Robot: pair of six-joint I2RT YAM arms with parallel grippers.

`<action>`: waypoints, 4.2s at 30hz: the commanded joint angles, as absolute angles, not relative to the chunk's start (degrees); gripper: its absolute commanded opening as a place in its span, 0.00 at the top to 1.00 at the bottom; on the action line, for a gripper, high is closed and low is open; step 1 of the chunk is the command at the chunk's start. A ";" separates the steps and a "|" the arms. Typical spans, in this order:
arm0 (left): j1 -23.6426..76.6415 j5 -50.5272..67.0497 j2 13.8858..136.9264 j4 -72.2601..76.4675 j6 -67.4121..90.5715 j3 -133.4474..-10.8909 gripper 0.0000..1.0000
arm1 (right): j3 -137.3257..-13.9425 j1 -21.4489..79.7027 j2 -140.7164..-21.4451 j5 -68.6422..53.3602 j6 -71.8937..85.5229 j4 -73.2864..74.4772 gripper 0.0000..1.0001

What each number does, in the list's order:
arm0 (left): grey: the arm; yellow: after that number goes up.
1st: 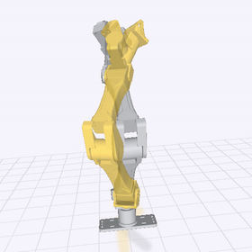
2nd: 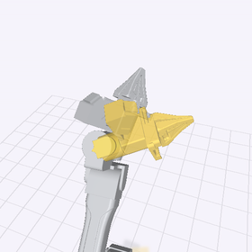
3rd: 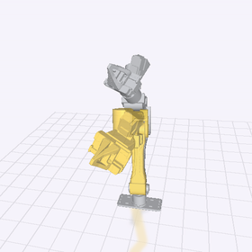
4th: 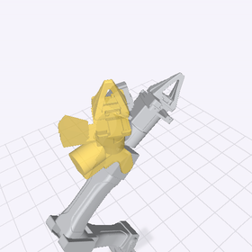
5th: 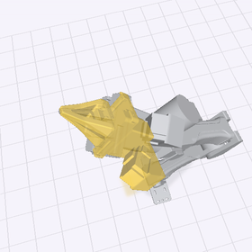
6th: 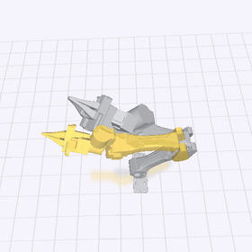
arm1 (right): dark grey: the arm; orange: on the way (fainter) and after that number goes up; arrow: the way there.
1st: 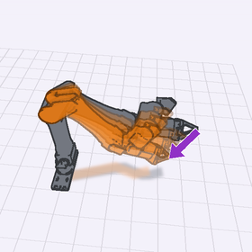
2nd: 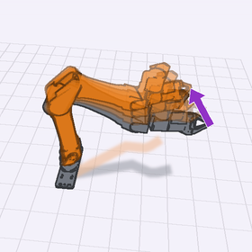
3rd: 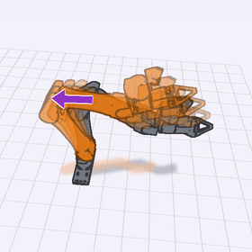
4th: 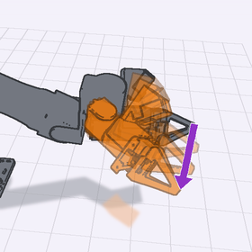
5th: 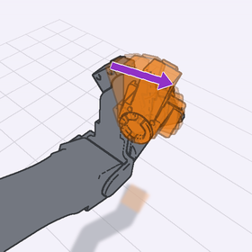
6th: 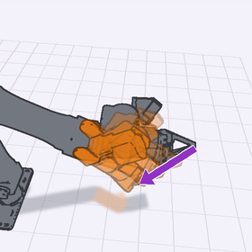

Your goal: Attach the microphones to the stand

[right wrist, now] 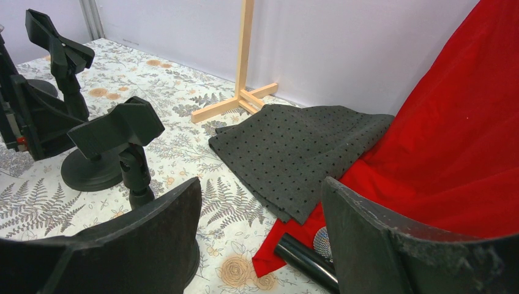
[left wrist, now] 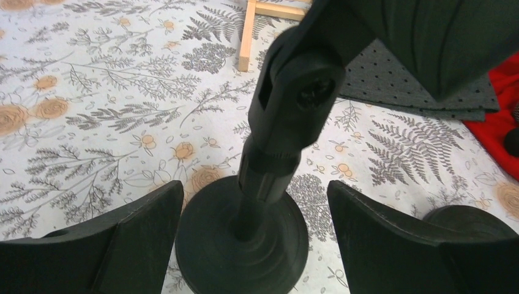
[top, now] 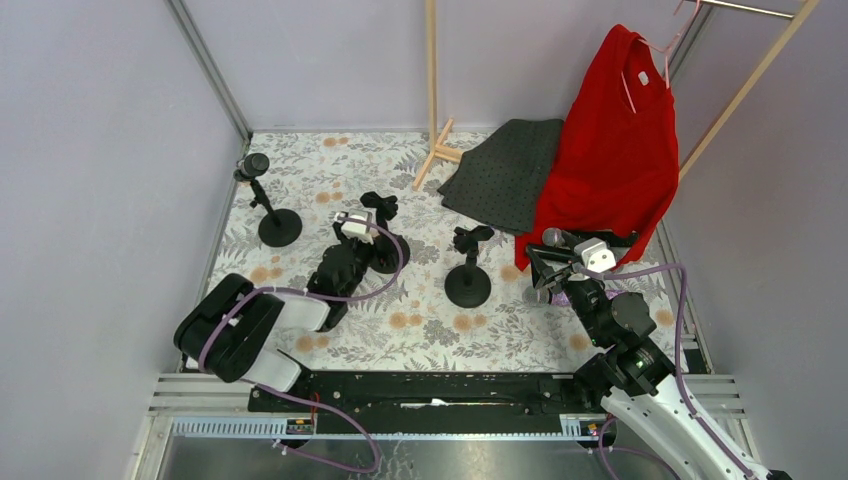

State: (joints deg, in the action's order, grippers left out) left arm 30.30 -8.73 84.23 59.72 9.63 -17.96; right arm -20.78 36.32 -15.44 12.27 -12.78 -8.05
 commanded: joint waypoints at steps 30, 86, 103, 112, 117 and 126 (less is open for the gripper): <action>46.92 -14.37 86.04 48.48 35.21 -18.18 0.06 | -21.09 36.30 -15.60 12.22 -12.79 -9.40 0.23; 60.12 -10.60 97.38 91.97 7.26 -21.49 0.01 | -44.83 36.29 -37.51 27.48 15.20 17.78 0.19; 60.22 -13.77 107.88 91.93 6.86 -33.94 0.17 | -48.47 28.49 -47.98 27.72 35.19 32.68 0.20; 60.16 -16.08 111.36 91.93 5.71 -35.73 0.36 | -40.76 13.97 -46.98 16.66 41.28 28.85 0.17; 59.99 -16.03 112.73 91.93 4.44 -36.91 0.41 | -41.03 13.94 -47.39 18.04 41.75 30.82 0.17; 59.09 -14.17 114.34 92.02 4.90 -39.08 0.69 | -42.82 13.94 -45.77 16.73 40.47 32.07 0.17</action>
